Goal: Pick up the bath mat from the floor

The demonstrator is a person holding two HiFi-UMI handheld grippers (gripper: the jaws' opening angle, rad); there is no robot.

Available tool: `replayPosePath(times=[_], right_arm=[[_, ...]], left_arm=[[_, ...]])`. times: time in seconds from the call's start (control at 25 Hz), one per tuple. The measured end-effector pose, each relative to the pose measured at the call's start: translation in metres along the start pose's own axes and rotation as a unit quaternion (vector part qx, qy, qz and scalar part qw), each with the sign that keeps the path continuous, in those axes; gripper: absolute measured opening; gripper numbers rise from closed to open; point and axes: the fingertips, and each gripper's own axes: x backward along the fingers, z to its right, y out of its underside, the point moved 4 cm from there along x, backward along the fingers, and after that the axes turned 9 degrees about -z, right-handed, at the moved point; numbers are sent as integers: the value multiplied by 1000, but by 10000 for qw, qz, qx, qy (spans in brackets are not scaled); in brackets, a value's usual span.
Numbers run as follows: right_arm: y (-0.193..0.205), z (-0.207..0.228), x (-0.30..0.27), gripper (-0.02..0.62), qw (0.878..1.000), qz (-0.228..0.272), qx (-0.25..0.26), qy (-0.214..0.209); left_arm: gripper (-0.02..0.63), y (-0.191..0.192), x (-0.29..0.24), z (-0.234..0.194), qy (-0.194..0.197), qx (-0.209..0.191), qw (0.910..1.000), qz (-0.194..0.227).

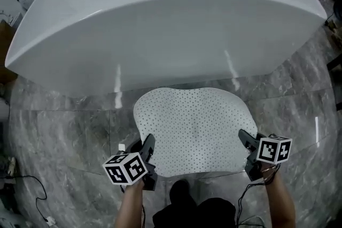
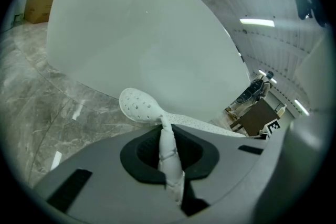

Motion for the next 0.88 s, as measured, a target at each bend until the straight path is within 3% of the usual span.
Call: replayPosePath(times=[0.24,0.6,0.88], right_arm=[[-19,-74,75,28,10000,-56,-42,23],[-60,-195,200,28,9995,-27,307,10],[-81,-270,285,28,9994,176,296,-86]], left_arm=[[21,-36,87,54,-16,53,10000,27],[21,-95,232,119,-118,213,9995,198],[21,-140,326,171,-93,-54,9994,322]])
